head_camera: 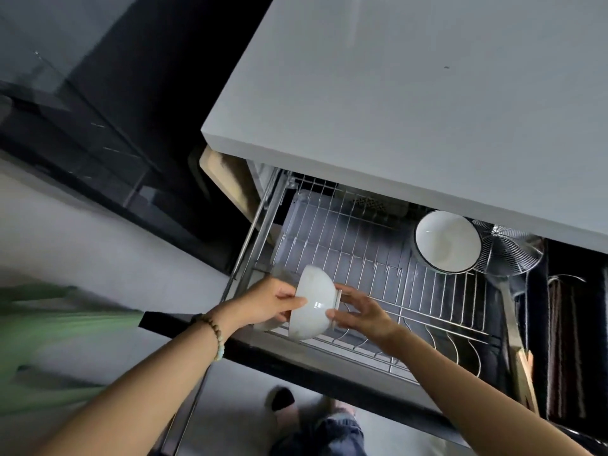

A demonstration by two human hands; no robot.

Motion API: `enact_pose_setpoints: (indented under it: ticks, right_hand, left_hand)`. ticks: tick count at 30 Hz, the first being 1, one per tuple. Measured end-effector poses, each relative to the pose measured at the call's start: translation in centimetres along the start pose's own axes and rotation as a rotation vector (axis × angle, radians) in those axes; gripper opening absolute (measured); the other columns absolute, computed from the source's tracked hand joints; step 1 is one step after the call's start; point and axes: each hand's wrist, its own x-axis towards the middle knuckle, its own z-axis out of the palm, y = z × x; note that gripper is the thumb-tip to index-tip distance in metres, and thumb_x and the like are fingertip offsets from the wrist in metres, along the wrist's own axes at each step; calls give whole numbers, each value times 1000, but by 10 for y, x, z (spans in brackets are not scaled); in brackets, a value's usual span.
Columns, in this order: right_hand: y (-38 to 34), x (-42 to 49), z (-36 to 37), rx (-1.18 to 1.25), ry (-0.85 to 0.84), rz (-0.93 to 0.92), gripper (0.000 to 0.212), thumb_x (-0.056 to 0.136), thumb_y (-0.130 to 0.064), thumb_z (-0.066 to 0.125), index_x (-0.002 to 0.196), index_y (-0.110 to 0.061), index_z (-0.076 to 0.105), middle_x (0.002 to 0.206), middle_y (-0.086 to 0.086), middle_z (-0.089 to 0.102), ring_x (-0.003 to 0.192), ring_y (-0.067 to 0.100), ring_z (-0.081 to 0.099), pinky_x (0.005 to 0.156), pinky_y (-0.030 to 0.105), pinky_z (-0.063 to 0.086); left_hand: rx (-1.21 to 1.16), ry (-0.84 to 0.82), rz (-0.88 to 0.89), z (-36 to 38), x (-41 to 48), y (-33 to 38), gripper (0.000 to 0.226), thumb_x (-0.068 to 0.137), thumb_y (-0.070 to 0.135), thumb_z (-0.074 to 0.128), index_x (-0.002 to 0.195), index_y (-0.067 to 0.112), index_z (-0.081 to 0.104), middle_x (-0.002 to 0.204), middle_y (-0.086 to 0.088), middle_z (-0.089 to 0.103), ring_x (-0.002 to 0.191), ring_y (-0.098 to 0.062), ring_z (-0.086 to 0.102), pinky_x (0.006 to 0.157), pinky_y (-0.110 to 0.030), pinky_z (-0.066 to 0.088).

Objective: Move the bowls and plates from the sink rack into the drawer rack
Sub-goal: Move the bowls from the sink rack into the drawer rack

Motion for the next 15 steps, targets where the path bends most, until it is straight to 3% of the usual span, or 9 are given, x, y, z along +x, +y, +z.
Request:
enact_pose_setpoints:
  ticks: [7,12,15]
  right_hand:
    - [8,25,9,25,-32,28,58,78,-16,77,131,-20,53,133,5,51,123,18,51,79,21,55]
    - [9,37,17,-20,-41,51,61,79,-11,76,134,-19,49,130,0,51,113,2,50,69,12,53]
    - [10,44,24,-23,-45,80,65,78,-15,78,135,-22,47,131,-3,50,115,6,50,79,21,56]
  left_hand:
    - [37,29,-38,-10,8,-11,22,90,22,60,101,4,68,104,-10,71,88,-17,68,76,-24,57]
    - [89,40,-60,-15,15,-20,26,89,23,61,96,-1,67,100,-14,71,84,-19,69,76,-28,58]
    - [114,42,-80,-15,19,-25,30,88,25,63,96,-3,67,97,-15,72,84,-23,71,76,-32,59]
